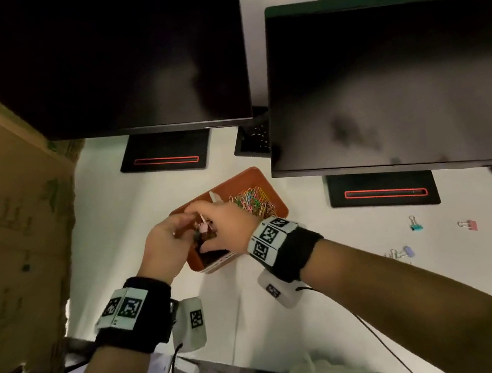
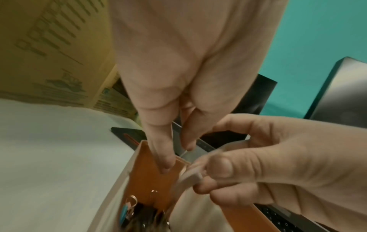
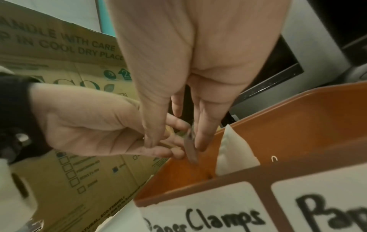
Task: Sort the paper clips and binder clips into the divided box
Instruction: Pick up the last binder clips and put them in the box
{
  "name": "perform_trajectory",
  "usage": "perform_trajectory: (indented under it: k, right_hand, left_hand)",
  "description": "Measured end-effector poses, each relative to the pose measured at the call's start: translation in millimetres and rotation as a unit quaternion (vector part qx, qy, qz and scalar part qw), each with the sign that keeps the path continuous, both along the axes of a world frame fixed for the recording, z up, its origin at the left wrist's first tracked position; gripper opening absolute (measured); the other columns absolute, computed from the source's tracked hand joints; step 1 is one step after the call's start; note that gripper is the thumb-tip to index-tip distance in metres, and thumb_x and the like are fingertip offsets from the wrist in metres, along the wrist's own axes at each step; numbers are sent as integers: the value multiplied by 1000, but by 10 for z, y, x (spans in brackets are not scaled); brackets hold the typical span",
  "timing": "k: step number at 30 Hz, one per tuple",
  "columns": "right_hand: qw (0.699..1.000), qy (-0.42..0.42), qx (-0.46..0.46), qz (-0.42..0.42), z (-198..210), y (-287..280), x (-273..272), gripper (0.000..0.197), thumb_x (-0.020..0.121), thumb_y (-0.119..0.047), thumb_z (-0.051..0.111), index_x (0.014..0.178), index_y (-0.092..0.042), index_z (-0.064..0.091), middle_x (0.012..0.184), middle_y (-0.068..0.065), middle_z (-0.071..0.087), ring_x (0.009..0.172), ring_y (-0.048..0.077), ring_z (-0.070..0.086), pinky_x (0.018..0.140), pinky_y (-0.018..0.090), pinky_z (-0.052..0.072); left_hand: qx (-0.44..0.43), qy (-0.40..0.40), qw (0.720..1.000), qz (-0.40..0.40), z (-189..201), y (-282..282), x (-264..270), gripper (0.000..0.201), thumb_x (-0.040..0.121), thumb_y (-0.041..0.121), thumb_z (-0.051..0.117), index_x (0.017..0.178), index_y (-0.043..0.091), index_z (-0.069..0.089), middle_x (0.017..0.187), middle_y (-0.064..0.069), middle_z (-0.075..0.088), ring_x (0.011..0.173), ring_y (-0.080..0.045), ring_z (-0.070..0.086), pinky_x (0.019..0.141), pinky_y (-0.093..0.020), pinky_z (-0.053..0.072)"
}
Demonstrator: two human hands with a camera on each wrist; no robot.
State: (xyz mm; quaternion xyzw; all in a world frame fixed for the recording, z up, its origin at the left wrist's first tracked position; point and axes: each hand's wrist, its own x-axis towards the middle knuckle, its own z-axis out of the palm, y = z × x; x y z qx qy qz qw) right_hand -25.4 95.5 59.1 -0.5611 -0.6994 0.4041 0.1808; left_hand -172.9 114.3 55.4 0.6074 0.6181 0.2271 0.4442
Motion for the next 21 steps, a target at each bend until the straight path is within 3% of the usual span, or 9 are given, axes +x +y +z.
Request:
perform_trajectory:
  k: [2,5,8,10,12,15,17,21]
  right_hand:
    - [1000,10,3,-7,2,-49,34,54,78,-23,69,126,-26,44,120,9,56,103,21,58,91,35,50]
    - [999,30,9,-40,-1,-246,354,40,85,-26,63,122,-26,49,123,1,57,102,15,60,88,29,52]
    - [996,6,10,-86,-94,-574,932,31,86,-25,62,116,-25,55,117,-5,57,94,10,58,80,21,47]
    - [991,-48,8,-129,-242,-831,1364,30,86,-27,63,115,-25,57,112,-3,57,89,11,57,79,25,48]
    - [978,-128,-15,-163,-395,-1103,1779,32,86,-31,61,117,-27,56,113,-2,55,91,8,50,87,32,49]
    - [954,-216,-88,-188,-556,-1514,2281,38,87,-35,59,124,-28,51,124,0,49,105,12,49,100,32,40]
    - [944,-226,-136,-198,-625,-1751,2498,44,85,-40,60,127,-30,48,129,1,45,114,19,50,103,33,38]
    - [943,-209,-194,-171,-691,-2034,2701,64,77,-42,69,133,-30,42,137,0,36,112,21,52,98,33,45]
  left_hand:
    - [14,26,999,-17,2,2,-17,34,84,-8,51,107,13,63,102,1,63,100,-20,61,96,-34,46]
    - [53,27,997,-56,40,-85,58,39,86,-5,50,109,24,62,112,0,63,103,-15,61,92,-38,50]
    - [84,5,986,-140,80,-272,323,35,87,2,55,109,28,61,112,4,59,100,-6,59,86,-28,51]
    - [86,-5,974,-208,51,-417,577,30,86,9,60,111,27,60,110,10,56,99,0,57,85,-18,48]
    - [80,-3,955,-284,-43,-555,858,30,86,18,61,114,29,58,112,12,52,100,2,54,84,-15,47]
    - [66,20,922,-382,-257,-759,1267,38,85,27,63,120,32,52,118,12,47,101,-1,51,86,-18,45]
    - [55,34,901,-429,-403,-898,1526,44,83,30,63,125,32,48,122,11,44,106,-5,49,92,-23,44]
    - [33,82,873,-480,-657,-1142,1956,55,83,33,61,132,32,38,132,8,37,119,-13,41,102,-31,40]
